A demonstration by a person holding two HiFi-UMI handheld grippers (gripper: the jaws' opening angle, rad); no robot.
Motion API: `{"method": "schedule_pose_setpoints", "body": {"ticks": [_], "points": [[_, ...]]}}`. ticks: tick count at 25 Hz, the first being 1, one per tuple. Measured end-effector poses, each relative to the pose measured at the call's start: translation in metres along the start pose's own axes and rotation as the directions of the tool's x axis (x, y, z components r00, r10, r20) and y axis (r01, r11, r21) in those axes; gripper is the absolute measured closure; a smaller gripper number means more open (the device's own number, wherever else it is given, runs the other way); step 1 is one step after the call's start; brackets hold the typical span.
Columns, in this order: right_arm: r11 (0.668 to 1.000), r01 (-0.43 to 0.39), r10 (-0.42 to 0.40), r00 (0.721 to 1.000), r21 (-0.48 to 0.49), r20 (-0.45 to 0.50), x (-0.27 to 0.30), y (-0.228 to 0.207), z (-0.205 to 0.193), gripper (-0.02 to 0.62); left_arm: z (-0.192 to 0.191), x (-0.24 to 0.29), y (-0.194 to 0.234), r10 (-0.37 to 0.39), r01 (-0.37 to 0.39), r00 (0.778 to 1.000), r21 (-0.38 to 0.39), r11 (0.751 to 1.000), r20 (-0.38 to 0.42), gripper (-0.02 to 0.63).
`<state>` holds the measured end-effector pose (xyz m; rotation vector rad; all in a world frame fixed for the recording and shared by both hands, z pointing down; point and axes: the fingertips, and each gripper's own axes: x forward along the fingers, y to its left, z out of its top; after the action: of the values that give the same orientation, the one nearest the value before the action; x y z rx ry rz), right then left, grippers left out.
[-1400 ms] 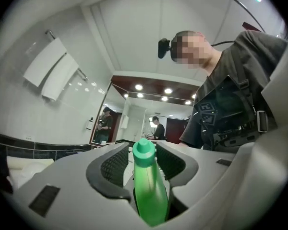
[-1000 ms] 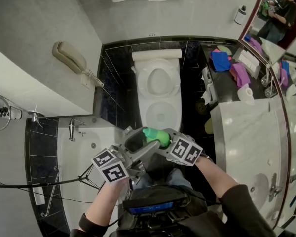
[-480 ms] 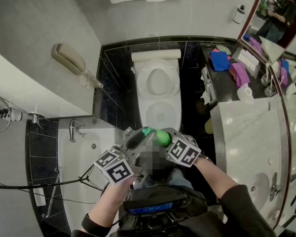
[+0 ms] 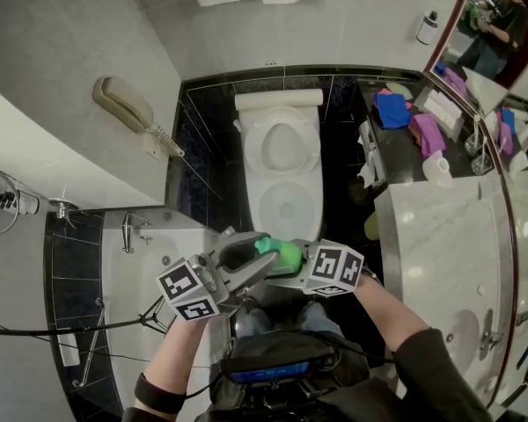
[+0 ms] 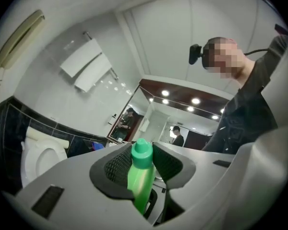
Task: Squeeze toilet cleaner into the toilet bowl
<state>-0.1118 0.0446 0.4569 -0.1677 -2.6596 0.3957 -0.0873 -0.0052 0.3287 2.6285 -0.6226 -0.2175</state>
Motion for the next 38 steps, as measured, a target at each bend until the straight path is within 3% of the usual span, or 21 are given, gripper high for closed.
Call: {"method": "schedule_pose_setpoints", "body": {"ticks": [6,11,13,15,18,24,29,31,33,38], "points": [[0.996,-0.089,0.089,0.996,0.006,-0.008,0.007,0.020,0.001,0.413,-0.003,-0.012,-0.013,-0.170,0.170,0.985,0.163,0.972,-0.010,0.483],[0.995,-0.101,0.101,0.995,0.002,-0.023,0.010,0.025,-0.006,0.412,-0.009,-0.017,-0.017,-0.179,0.182,0.983,0.206,0.962,-0.030,0.476],[0.996,-0.095,0.095,0.995,0.003,-0.032,0.009,0.025,-0.008,0.411,-0.013,-0.015,-0.017,-0.152,0.157,0.988,0.213,0.964,-0.040,0.461],[0.997,-0.076,0.076,0.996,0.002,-0.034,0.008,0.023,-0.008,0.411,-0.016,-0.013,-0.017,-0.129,0.135,0.991,0.213,0.968,-0.044,0.401],[1.000,-0.026,0.026,0.999,-0.009,-0.028,0.007,0.012,-0.012,0.411,-0.015,-0.014,-0.015,-0.085,0.090,0.996,0.219,0.971,-0.033,0.381],[0.999,0.040,-0.041,0.998,-0.009,-0.050,-0.004,0.002,-0.021,0.410,-0.010,-0.021,-0.008,0.032,-0.020,0.998,0.245,0.969,-0.048,0.380],[0.994,0.111,-0.111,0.993,0.003,-0.039,-0.014,-0.007,-0.024,0.410,-0.030,-0.034,0.015,0.148,-0.129,0.987,0.236,0.963,-0.065,0.386],[0.986,0.165,-0.165,0.986,-0.007,-0.040,-0.017,-0.017,-0.033,0.410,-0.037,-0.040,0.024,0.215,-0.195,0.975,0.225,0.954,-0.064,0.464],[0.976,0.216,-0.216,0.976,0.004,-0.041,-0.022,-0.025,-0.036,0.408,-0.044,-0.046,0.038,0.307,-0.288,0.949,0.209,0.935,-0.067,0.587],[0.927,0.371,-0.371,0.928,0.052,-0.004,-0.041,-0.044,-0.031,0.408,-0.063,-0.062,0.061,0.451,-0.425,0.889,0.218,0.878,-0.083,0.606]]}}
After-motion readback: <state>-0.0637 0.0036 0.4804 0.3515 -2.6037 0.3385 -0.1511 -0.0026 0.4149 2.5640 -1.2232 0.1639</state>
